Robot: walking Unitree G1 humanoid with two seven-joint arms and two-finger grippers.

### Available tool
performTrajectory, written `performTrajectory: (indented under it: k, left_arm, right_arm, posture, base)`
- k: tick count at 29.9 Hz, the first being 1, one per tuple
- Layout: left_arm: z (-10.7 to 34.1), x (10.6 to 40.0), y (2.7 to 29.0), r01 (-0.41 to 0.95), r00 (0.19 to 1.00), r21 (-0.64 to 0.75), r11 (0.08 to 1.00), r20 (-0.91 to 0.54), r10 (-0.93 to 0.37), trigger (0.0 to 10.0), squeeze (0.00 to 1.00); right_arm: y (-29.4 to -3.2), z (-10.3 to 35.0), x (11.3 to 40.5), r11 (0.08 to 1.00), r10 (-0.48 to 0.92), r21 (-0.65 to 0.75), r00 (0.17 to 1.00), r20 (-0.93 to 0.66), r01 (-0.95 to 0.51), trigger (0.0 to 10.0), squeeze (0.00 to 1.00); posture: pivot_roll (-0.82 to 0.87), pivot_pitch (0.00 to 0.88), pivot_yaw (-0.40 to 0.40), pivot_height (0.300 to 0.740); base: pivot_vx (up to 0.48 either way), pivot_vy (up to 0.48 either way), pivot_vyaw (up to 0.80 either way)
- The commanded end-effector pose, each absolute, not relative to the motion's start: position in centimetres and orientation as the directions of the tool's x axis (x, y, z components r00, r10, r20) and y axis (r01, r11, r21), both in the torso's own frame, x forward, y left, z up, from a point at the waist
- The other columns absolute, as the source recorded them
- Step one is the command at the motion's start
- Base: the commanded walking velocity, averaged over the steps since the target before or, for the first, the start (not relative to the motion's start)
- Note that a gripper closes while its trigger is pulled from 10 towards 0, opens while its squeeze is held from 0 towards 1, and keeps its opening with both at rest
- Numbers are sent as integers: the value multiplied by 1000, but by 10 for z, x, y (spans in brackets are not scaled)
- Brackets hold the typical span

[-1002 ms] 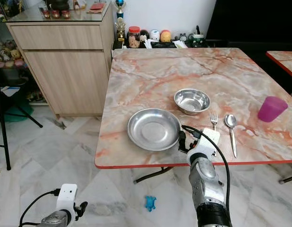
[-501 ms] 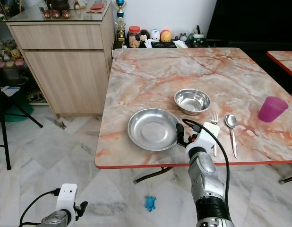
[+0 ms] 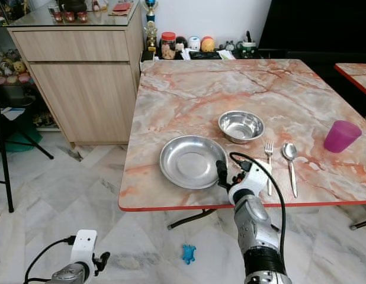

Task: Setting the table

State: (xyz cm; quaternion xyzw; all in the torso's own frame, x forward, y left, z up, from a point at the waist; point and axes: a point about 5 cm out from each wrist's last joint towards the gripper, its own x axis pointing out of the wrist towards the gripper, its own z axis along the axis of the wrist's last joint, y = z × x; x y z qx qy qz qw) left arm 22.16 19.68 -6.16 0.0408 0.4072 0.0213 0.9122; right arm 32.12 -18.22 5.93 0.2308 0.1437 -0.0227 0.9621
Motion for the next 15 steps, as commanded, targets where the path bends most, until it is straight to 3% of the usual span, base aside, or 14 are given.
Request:
performTrajectory:
  k: [1,15]
  left_arm:
    - [-64,219,195,1,662,95,995,-746,71,10000,0]
    - [-64,219,195,-2,664,95,995,-744,72,10000,0]
  right_arm:
    - [-181,58,323,889,36,445,953,-301,107,10000,0]
    - [-171,64,328,922,113,388,957,-266,-1,10000,0]
  posture:
    - [27,0,-26,740]
    - [26,0,-27,740]
  base:
    - [0,0,0]
    - [0,0,0]
